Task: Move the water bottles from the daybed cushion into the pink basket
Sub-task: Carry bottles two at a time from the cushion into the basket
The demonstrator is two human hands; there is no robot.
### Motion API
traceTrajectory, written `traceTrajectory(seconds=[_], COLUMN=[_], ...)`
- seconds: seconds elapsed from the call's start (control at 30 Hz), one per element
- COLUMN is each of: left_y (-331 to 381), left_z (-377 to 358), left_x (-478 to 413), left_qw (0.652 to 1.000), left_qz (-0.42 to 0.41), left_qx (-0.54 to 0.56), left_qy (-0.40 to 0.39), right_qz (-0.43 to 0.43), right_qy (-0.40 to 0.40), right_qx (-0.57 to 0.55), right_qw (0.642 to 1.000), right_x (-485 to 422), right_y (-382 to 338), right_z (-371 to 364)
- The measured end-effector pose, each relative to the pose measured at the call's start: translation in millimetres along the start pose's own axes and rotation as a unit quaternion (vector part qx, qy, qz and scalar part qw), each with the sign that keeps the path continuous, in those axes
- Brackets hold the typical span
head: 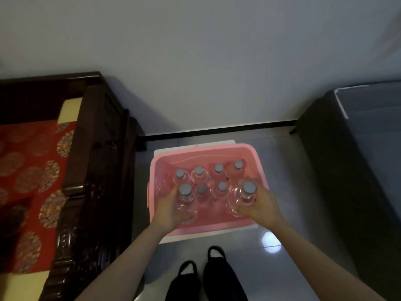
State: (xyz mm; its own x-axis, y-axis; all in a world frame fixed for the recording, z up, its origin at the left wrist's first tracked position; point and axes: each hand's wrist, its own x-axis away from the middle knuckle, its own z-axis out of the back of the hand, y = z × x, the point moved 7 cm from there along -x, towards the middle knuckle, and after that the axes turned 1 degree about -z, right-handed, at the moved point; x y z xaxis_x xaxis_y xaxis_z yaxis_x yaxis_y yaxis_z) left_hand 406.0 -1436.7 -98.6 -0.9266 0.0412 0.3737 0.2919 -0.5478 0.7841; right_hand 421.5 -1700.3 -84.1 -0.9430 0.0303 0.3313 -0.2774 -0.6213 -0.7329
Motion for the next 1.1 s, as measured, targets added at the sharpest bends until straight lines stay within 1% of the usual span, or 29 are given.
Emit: traceTrajectory(seconds=[0.07,0.2,0.27,0.37,0.53,0.73,0.97,1.03,1.1], left_y=[-2,9,5,-5,-7,0,22,19,17], left_z=[-12,-33,-47,-70,-87,-110,-134,-137,-136], left_x=[-4,-15,-21,-31,-46,-52,-59,-61,-62], left_qw=[1.000,0.998,0.998,0.991,0.985,0.963,0.924,0.920,0.925], left_qz=[0.003,-0.027,-0.025,-0.025,-0.032,-0.030,-0.057,-0.053,-0.057], left_qx=[-0.010,-0.045,-0.066,-0.126,-0.164,-0.253,-0.345,-0.358,-0.344], left_qy=[0.003,0.024,0.004,-0.039,-0.034,-0.083,-0.152,-0.150,-0.149], right_qz=[0.011,0.047,0.051,0.061,0.074,0.063,0.040,0.037,0.037], right_qy=[-0.012,-0.010,-0.023,-0.063,-0.111,-0.158,-0.198,-0.201,-0.209], right_qx=[0.038,0.079,0.106,0.140,0.184,0.217,0.269,0.270,0.280], right_qw=[0.999,0.996,0.993,0.986,0.974,0.961,0.942,0.941,0.936], right_x=[-7,-21,-28,-38,-46,-52,-60,-63,-64], right_y=[8,16,22,31,40,52,59,62,63], right_z=[-3,-2,-5,-16,-33,-49,-62,-66,-69])
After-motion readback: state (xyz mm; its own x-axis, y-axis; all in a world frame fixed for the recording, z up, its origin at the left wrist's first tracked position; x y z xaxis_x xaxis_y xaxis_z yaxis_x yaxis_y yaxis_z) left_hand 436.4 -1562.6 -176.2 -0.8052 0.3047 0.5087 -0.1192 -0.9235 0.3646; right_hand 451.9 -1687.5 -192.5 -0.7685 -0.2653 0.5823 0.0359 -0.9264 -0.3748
